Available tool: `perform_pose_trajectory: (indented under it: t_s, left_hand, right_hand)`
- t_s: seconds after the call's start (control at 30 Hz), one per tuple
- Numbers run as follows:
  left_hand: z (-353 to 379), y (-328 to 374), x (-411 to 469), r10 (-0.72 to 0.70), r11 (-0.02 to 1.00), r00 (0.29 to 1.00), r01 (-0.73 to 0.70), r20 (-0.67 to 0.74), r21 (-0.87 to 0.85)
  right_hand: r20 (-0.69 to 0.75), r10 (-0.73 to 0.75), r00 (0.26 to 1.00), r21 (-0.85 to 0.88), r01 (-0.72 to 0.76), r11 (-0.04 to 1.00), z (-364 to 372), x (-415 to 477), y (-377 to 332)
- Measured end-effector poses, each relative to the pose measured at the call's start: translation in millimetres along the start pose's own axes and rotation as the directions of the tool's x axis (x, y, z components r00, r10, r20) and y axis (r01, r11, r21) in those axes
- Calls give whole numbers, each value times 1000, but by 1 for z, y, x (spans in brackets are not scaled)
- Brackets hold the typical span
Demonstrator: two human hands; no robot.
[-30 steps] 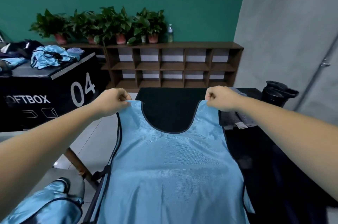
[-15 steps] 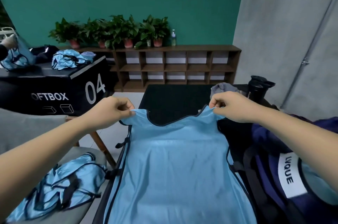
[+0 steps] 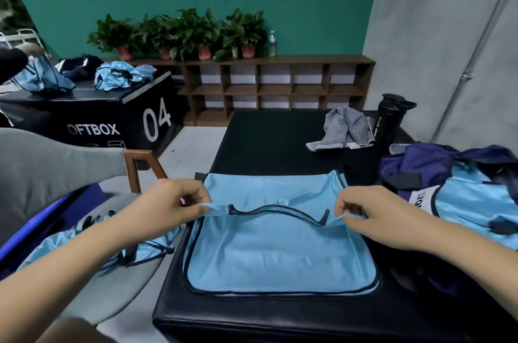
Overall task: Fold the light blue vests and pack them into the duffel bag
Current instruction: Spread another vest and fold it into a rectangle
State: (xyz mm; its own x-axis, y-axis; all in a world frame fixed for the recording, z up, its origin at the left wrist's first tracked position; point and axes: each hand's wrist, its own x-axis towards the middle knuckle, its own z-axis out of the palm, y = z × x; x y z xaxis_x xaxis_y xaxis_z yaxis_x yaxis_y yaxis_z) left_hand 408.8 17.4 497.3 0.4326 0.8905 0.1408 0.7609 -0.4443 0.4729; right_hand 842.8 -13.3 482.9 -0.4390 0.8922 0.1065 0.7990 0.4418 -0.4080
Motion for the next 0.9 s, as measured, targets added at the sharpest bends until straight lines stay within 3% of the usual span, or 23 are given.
perform_pose_trajectory:
  t_s: [0.17,0.4,0.67,0.9]
  left_hand:
    - [27,-10,-31,66,996,997,-69,39,61]
    - [47,-19,-54,90,996,991,-91,99,7]
    - [63,-27,-58,87,996,963,-90,255,2]
    - [72,-39,-60,33,999,953,-31,301,-10]
  right_hand:
    - [31,-9,999,60,7,998,19,-31,9]
    - [90,37,995,137,-49,989,35,-56,16]
    - [239,4,971,-33,4,999,52,-66,19]
    - [297,12,955,-47,2,999,54,-68,22]
